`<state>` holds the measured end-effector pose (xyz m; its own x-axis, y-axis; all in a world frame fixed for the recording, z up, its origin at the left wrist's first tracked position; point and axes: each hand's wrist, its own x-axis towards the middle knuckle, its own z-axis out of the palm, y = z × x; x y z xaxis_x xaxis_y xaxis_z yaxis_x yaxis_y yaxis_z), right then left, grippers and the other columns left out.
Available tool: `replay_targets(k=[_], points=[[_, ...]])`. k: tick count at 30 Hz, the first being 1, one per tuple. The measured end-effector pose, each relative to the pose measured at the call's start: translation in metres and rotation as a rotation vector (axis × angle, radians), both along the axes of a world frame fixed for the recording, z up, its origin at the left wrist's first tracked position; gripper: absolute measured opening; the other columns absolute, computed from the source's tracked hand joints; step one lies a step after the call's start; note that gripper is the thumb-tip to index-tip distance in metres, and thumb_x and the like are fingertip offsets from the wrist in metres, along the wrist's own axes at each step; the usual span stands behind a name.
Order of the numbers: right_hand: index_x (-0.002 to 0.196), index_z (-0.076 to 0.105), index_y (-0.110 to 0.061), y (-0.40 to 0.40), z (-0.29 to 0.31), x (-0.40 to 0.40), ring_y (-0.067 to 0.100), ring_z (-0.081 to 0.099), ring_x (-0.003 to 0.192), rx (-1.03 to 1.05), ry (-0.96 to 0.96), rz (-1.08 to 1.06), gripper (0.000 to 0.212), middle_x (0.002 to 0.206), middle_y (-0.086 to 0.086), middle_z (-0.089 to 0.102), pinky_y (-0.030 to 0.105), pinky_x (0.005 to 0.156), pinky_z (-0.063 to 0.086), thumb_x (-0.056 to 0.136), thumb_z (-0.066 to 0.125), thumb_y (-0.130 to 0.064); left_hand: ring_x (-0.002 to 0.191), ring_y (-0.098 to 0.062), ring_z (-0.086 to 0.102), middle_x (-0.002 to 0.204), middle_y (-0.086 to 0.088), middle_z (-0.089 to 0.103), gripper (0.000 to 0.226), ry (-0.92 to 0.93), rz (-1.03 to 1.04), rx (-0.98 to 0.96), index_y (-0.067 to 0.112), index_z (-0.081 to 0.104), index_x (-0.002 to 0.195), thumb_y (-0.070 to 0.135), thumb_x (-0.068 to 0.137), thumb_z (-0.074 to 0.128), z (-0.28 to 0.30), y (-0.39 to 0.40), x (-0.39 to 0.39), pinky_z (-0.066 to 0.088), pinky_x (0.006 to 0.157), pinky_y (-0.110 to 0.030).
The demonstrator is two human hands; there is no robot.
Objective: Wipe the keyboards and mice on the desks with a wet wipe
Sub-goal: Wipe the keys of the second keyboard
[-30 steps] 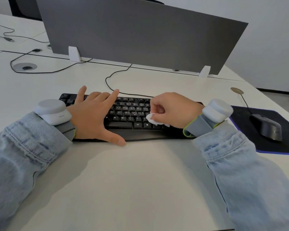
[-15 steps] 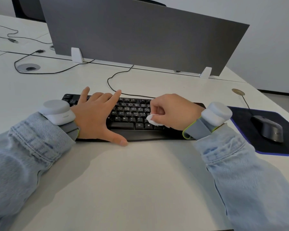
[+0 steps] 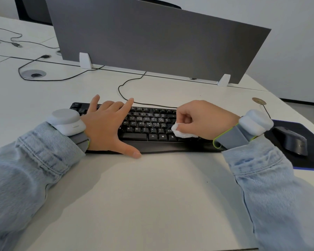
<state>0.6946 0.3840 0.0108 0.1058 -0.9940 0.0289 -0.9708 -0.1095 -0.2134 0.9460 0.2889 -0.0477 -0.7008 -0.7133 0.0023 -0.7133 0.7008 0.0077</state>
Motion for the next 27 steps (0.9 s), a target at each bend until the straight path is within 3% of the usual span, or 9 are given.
replay_targets(k=[3, 6, 11, 14, 17, 22, 27], points=[[0.073, 0.062, -0.022, -0.001, -0.002, 0.007, 0.005, 0.056, 0.062, -0.015, -0.053, 0.047, 0.015, 0.067, -0.009, 0.063, 0.025, 0.061, 0.047, 0.084, 0.066, -0.032, 0.150, -0.022, 0.017, 0.156, 0.004, 0.027, 0.157, -0.004, 0.002, -0.001, 0.021, -0.017, 0.158, 0.108, 0.035, 0.024, 0.000, 0.000, 0.000, -0.007, 0.121, -0.059], [0.071, 0.060, -0.022, 0.001, -0.005, 0.012, 0.004, 0.053, 0.057, 0.090, 0.021, 0.058, 0.019, 0.062, -0.010, 0.061, 0.025, 0.059, 0.045, 0.084, 0.065, -0.035, 0.150, -0.022, 0.017, 0.157, 0.004, 0.026, 0.157, -0.002, -0.003, 0.004, 0.021, -0.017, 0.158, 0.108, 0.035, 0.025, 0.000, -0.001, 0.000, -0.008, 0.121, -0.059], [0.075, 0.062, -0.021, -0.003, -0.007, 0.017, 0.003, 0.051, 0.059, -0.100, -0.064, 0.049, 0.018, 0.062, -0.010, 0.058, 0.021, 0.058, 0.041, 0.086, 0.066, -0.034, 0.148, -0.022, 0.020, 0.154, 0.004, 0.030, 0.156, 0.018, -0.010, -0.005, 0.021, -0.015, 0.158, 0.109, 0.037, 0.027, -0.002, -0.002, 0.001, -0.008, 0.122, -0.059], [0.075, 0.060, -0.021, -0.005, -0.014, 0.032, 0.003, 0.050, 0.056, -0.038, -0.035, 0.109, 0.018, 0.059, -0.010, 0.056, 0.018, 0.055, 0.039, 0.087, 0.064, -0.034, 0.148, -0.023, 0.021, 0.153, 0.005, 0.031, 0.156, 0.018, -0.011, -0.006, 0.021, -0.014, 0.159, 0.109, 0.036, 0.027, -0.003, -0.003, 0.000, -0.008, 0.122, -0.059], [0.074, 0.061, -0.021, -0.005, -0.008, 0.016, 0.002, 0.052, 0.055, -0.029, 0.003, 0.046, 0.016, 0.056, -0.010, 0.056, 0.022, 0.057, 0.040, 0.086, 0.063, -0.031, 0.148, -0.023, 0.021, 0.153, 0.005, 0.031, 0.156, 0.018, -0.012, -0.006, 0.021, -0.015, 0.158, 0.110, 0.036, 0.027, -0.003, -0.003, 0.000, -0.008, 0.122, -0.058], [0.079, 0.061, -0.023, -0.026, -0.008, -0.013, 0.006, 0.055, 0.061, -0.253, -0.091, -0.097, 0.016, 0.061, -0.008, 0.057, 0.023, 0.060, 0.042, 0.090, 0.061, -0.035, 0.147, -0.023, 0.023, 0.153, 0.005, 0.031, 0.156, 0.017, -0.014, -0.028, 0.020, -0.014, 0.159, 0.109, 0.037, 0.025, -0.003, -0.002, 0.000, -0.007, 0.122, -0.058], [0.081, 0.063, -0.021, -0.069, -0.005, -0.011, 0.002, 0.049, 0.061, -0.165, 0.007, -0.072, 0.015, 0.063, -0.012, 0.054, 0.018, 0.056, 0.033, 0.088, 0.065, -0.034, 0.145, -0.023, 0.026, 0.151, 0.004, 0.033, 0.156, 0.035, -0.020, -0.043, 0.019, -0.013, 0.159, 0.109, 0.037, 0.024, -0.005, -0.002, 0.001, -0.006, 0.122, -0.059]])
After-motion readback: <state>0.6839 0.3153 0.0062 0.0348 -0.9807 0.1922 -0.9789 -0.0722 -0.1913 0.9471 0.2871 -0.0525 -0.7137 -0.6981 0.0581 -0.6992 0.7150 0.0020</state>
